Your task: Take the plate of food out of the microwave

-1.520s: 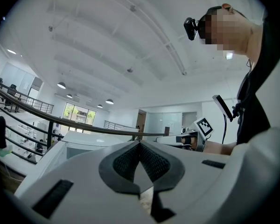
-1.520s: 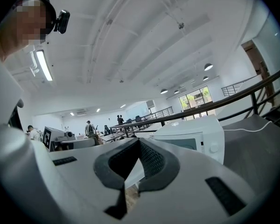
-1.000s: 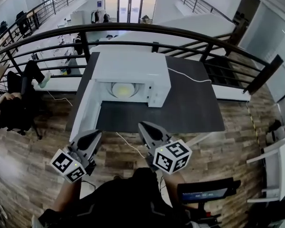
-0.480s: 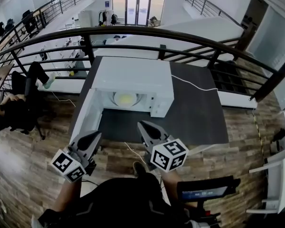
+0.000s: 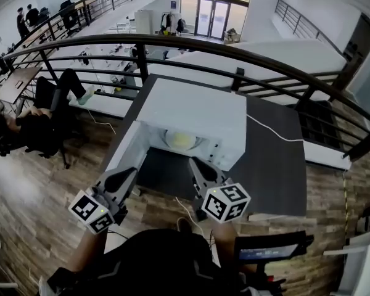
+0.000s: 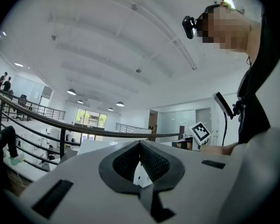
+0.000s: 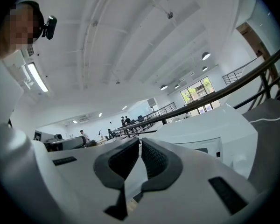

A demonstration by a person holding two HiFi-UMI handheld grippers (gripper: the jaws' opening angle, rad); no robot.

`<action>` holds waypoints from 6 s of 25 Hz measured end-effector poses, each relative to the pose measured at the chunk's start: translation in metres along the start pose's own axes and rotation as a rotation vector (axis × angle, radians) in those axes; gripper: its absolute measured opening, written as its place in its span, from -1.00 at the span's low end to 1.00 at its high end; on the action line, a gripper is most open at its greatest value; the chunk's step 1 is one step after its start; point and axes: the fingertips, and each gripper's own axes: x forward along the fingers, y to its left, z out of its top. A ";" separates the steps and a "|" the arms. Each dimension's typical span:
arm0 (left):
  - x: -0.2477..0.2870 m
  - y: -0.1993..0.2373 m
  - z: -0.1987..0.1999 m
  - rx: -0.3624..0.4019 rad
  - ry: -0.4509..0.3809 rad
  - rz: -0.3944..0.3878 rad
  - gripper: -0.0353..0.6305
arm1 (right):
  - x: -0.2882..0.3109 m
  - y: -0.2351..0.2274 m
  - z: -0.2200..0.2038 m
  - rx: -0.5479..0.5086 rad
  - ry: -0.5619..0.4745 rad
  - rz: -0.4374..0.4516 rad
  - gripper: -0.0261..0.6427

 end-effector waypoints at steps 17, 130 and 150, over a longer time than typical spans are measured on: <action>0.014 0.028 -0.008 -0.026 0.018 0.107 -0.88 | 0.061 -0.045 -0.049 0.166 0.106 0.046 -0.65; -0.037 0.034 -0.021 -0.069 0.053 0.319 -0.88 | 0.108 -0.155 -0.204 1.253 0.004 -0.157 -0.88; -0.036 0.019 -0.027 -0.094 0.039 0.163 -0.88 | 0.060 -0.053 -0.165 1.245 0.110 0.016 -0.88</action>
